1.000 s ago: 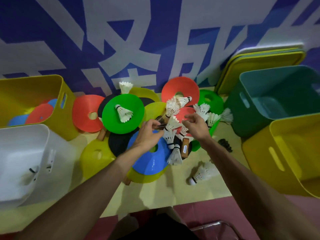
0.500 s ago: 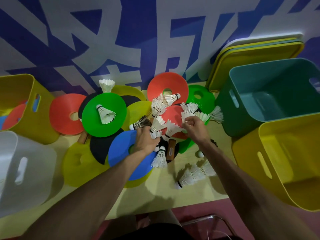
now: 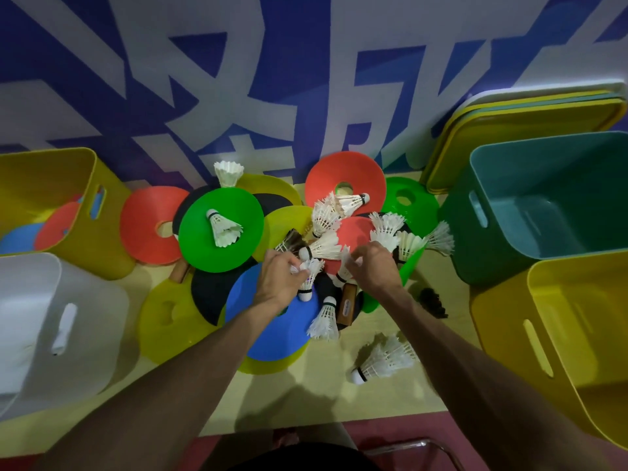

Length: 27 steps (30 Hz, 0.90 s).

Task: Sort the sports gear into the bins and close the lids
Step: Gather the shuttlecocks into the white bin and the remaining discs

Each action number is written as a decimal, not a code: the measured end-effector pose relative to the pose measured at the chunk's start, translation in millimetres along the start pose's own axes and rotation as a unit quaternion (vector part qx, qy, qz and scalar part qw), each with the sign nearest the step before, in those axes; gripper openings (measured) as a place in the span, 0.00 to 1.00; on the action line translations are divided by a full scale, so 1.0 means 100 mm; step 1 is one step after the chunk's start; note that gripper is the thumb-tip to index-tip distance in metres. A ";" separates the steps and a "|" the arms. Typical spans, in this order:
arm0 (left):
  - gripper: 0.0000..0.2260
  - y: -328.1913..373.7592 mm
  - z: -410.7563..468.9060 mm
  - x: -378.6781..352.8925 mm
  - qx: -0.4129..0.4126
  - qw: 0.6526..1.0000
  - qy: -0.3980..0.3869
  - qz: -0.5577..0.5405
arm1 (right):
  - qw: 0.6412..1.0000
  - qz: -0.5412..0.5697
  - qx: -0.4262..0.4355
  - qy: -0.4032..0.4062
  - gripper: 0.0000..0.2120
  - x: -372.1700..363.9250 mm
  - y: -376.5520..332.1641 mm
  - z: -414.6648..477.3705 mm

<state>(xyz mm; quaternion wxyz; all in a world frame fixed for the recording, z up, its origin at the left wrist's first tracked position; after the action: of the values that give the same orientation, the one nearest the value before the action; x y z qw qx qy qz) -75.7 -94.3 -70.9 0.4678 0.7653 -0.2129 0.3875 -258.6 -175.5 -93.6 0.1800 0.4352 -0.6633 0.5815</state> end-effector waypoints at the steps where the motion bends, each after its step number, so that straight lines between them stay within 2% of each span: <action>1: 0.07 -0.01 0.00 0.09 -0.010 1.000 0.009 -0.008 | 1.000 -0.008 0.004 0.004 0.11 0.01 -0.03 0.00; 6: 0.09 -0.04 0.01 0.57 -0.057 0.996 0.057 -0.050 | 0.999 -0.014 0.027 0.038 0.10 0.21 -0.37 -0.03; 10: 0.08 -0.10 0.03 1.11 -0.079 0.987 0.119 -0.075 | 0.992 0.071 0.087 0.058 0.10 0.40 -0.90 -0.08; 16: 0.08 -0.41 -0.10 2.13 -0.089 0.969 0.212 -0.090 | 0.976 0.134 0.153 0.079 0.08 0.33 -1.84 -0.02; 21: 0.08 -0.97 -0.39 3.06 -0.067 0.952 0.285 -0.088 | 0.955 0.196 0.212 0.060 0.07 0.02 -2.88 -0.12; 27: 0.10 -1.95 -0.90 3.90 -0.010 0.933 0.350 -0.087 | 0.933 0.232 0.273 -0.022 0.07 -0.78 -4.08 -0.47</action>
<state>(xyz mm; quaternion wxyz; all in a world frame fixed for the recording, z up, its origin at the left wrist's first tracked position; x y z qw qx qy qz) 260.7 90.9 154.7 0.5521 0.5920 0.0275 0.5864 93.6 -80.7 110.9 -0.1010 0.3142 -0.5651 0.7561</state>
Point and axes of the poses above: each hand's wrist, its own z-axis towards the middle knuckle, its own x-axis out of the back of the hand, y = z × x, the point moved 9 cm from there along z, towards the middle knuckle, and after that the axes turned 8 degrees about z, right-handed, at the moved point
